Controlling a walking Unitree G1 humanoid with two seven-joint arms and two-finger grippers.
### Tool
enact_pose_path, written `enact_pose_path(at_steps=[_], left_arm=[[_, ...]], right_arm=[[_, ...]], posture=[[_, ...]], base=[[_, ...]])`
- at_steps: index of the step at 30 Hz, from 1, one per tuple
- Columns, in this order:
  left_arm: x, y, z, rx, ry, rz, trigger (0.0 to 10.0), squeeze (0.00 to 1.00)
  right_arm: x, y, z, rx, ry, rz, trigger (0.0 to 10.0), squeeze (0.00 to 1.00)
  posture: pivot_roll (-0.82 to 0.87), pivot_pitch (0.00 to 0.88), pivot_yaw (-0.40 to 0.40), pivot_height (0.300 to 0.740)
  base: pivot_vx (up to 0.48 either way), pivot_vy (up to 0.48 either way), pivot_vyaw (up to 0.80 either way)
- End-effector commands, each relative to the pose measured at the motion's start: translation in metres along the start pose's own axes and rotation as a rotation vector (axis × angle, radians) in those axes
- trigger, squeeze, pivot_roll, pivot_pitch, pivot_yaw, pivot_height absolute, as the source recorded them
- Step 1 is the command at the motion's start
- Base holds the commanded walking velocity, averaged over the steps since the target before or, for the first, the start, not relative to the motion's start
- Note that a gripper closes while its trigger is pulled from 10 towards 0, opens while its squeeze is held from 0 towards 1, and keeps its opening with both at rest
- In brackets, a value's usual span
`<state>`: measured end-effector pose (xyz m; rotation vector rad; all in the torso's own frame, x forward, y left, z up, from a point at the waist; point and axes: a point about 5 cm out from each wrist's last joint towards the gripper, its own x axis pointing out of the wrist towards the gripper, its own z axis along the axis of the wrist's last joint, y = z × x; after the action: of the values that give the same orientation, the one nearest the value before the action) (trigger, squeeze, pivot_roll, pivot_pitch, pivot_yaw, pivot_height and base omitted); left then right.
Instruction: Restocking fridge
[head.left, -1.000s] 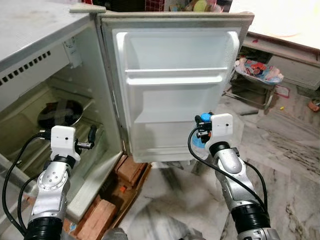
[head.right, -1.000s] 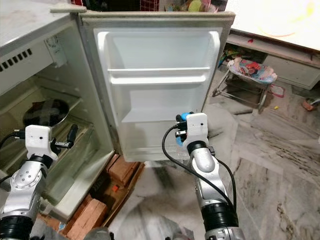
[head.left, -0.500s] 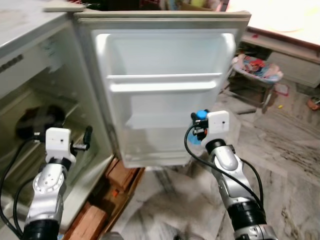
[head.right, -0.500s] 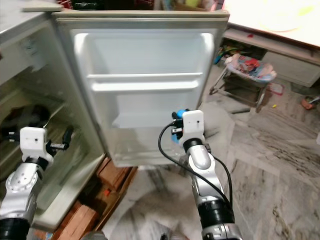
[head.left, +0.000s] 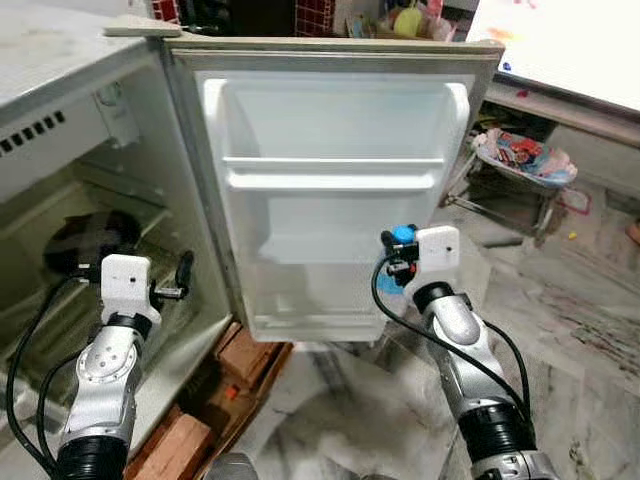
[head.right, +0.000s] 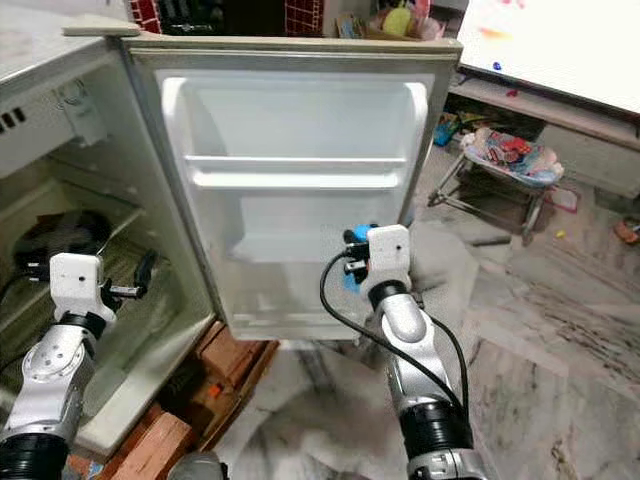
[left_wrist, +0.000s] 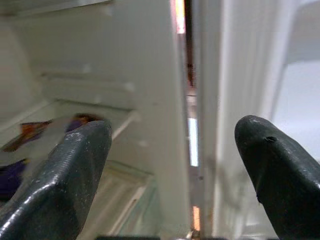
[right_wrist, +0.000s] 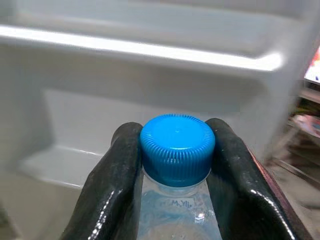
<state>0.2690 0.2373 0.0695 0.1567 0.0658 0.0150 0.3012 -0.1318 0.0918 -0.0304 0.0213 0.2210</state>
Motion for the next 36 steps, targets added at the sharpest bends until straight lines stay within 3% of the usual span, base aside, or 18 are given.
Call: enact_pose_path(at_steps=[1, 4, 14, 29, 36], left_arm=[[-0.0002, 0.0023, -0.0016, 0.001, 0.015, 0.006, 10.0, 0.00], [0.0004, 0.0010, -0.0011, 0.000, 0.014, -0.001, 10.0, 0.00], [0.0009, -0.0006, -0.0010, 0.001, 0.015, -0.008, 10.0, 0.00], [0.0025, 0.0005, -0.0028, 0.003, 0.032, 0.017, 10.0, 0.00], [0.0032, 0.0008, -0.0013, 0.006, 0.022, 0.011, 10.0, 0.00]], right_arm=[[0.0038, 0.0013, 0.0113, 0.016, -0.053, 0.030, 10.0, 0.00], [0.0057, 0.0085, 0.0129, 0.029, -0.051, 0.077, 10.0, 0.00], [0.0052, 0.0079, 0.0096, 0.031, -0.040, 0.077, 10.0, 0.00], [0.0061, 0.0086, 0.0099, 0.039, -0.046, 0.084, 10.0, 0.00], [0.0062, 0.0087, 0.0097, 0.035, -0.045, 0.083, 10.0, 0.00]], posture=[[0.12, 0.000, -0.038, 0.740], [0.12, 0.000, -0.036, 0.740], [0.12, 0.000, -0.037, 0.740], [0.12, 0.000, -0.038, 0.636], [0.12, 0.000, -0.038, 0.636]], base=[[0.000, 0.000, 0.00], [0.000, 0.000, 0.00], [0.000, 0.000, 0.00], [0.000, 0.000, 0.00], [0.000, 0.000, 0.00]])
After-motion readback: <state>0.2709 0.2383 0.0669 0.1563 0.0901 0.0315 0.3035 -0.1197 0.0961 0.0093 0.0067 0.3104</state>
